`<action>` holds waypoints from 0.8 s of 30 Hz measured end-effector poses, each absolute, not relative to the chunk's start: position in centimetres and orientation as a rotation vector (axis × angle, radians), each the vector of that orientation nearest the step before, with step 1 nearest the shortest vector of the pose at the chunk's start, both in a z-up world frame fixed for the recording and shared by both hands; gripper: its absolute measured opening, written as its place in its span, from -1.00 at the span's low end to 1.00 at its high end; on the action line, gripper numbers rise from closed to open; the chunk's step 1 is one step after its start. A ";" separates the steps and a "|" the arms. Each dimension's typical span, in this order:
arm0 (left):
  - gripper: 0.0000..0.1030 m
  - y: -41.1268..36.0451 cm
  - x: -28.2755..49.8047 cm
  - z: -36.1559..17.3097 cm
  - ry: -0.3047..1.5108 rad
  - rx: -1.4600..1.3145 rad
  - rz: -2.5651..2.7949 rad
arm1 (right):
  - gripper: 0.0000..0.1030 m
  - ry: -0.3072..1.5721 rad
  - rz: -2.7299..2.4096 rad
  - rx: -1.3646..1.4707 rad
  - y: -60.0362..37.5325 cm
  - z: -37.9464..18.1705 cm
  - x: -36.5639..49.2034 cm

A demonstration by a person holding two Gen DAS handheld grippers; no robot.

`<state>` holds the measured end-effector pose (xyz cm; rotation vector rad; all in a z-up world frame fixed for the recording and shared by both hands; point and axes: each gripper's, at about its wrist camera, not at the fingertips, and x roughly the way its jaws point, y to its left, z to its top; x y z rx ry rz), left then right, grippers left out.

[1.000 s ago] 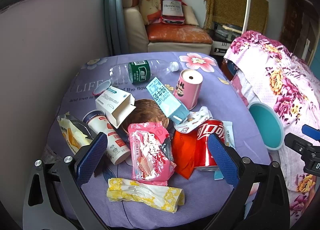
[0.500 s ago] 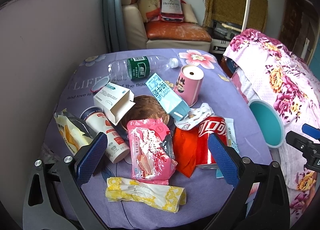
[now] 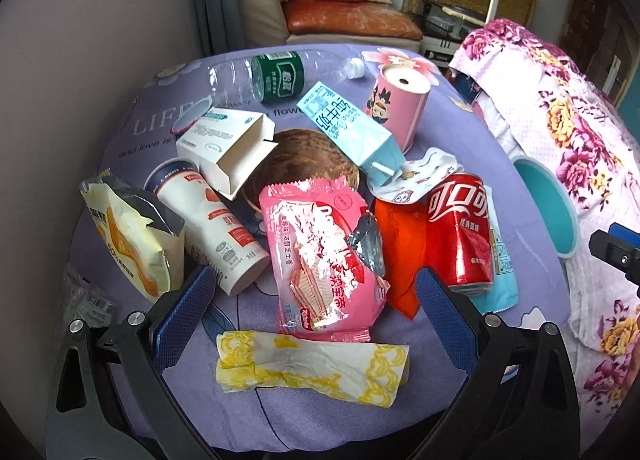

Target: Collect trash

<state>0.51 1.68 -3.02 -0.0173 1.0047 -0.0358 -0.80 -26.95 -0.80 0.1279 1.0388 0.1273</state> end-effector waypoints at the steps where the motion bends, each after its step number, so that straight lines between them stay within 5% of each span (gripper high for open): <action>1: 0.95 1.7 0.7 -3.3 1.013 -0.024 -0.038 | 0.88 1.044 0.127 0.132 -27.0 -0.9 -0.7; 12: 0.95 2.0 1.9 -6.5 1.079 -0.046 -0.025 | 0.86 1.094 0.191 0.164 -25.4 -2.0 1.0; 16: 0.94 1.9 2.5 -7.3 1.096 -0.063 -0.055 | 0.56 1.123 0.264 0.171 -23.3 -2.3 2.0; 17: 0.90 2.0 2.6 -7.6 1.109 -0.093 -0.084 | 0.35 1.135 0.282 0.172 -22.7 -2.5 2.4; 19: 0.25 2.1 2.5 -7.9 1.119 -0.121 -0.115 | 0.18 1.167 0.313 0.185 -21.8 -3.1 3.0; 24: 0.12 2.4 2.0 -8.4 1.128 -0.150 -0.178 | 0.17 1.213 0.349 0.187 -20.1 -3.8 4.1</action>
